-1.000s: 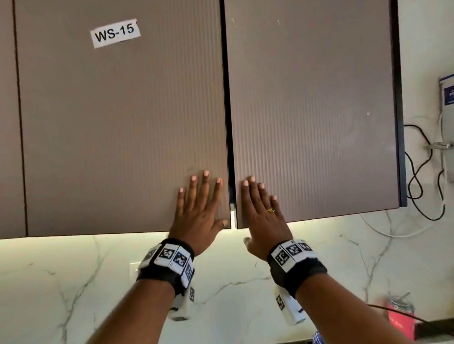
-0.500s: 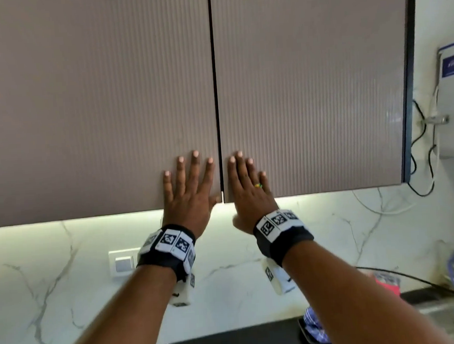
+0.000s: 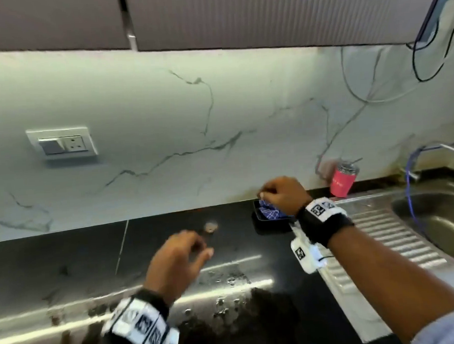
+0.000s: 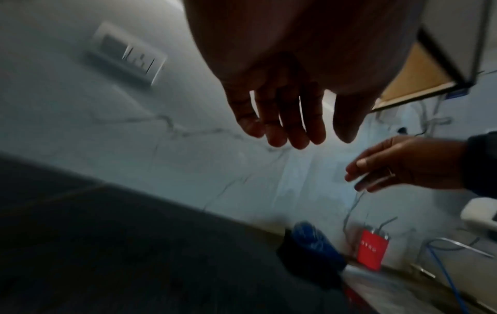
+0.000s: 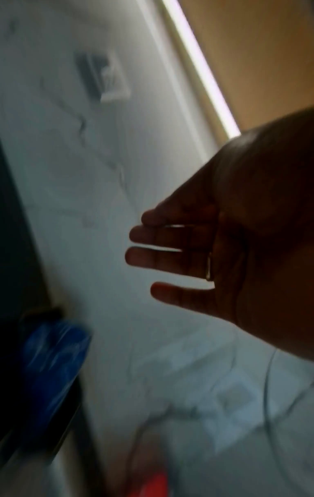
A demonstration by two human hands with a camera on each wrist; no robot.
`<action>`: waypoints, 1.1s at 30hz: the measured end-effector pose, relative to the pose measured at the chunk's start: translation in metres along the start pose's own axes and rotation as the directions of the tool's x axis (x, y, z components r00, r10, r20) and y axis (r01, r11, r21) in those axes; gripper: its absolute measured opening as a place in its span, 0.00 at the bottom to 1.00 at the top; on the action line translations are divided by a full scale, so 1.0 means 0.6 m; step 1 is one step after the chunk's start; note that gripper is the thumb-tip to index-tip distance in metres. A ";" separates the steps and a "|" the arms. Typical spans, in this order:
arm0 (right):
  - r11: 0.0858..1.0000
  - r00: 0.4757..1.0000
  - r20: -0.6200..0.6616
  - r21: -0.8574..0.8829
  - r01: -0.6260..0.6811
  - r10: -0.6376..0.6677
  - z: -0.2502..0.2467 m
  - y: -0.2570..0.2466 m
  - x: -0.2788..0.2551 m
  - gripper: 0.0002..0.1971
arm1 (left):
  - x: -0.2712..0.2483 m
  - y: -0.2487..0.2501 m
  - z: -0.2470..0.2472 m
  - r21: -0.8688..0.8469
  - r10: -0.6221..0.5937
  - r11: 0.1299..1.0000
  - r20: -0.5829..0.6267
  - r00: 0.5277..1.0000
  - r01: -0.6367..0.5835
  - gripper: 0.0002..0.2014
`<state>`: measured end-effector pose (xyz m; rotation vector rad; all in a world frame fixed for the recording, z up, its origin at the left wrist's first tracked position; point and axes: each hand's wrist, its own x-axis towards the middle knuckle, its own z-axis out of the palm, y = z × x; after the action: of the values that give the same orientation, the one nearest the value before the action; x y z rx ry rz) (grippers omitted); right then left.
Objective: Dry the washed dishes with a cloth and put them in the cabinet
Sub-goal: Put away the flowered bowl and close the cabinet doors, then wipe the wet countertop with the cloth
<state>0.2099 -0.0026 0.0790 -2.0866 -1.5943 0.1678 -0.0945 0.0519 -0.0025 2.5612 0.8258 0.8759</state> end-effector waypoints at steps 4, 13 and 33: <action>0.932 0.923 0.129 -0.088 -0.353 0.362 0.068 0.183 0.053 0.07 | -0.064 -0.008 0.096 -0.082 -0.149 0.983 0.145 0.978 0.162 0.09; 0.890 0.876 0.165 -0.149 -0.432 0.453 0.181 0.308 0.191 0.29 | -0.099 0.000 0.122 0.005 -0.473 0.870 0.292 0.831 0.493 0.05; 0.739 0.986 -0.077 0.672 -0.057 0.145 0.057 0.088 0.059 0.10 | -0.001 0.029 0.045 -0.444 -0.395 0.792 0.152 0.906 0.420 0.29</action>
<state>0.2534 0.0314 0.0322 -1.5660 -1.1070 0.5533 -0.0703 0.0351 -0.0157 1.8776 0.9650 0.7530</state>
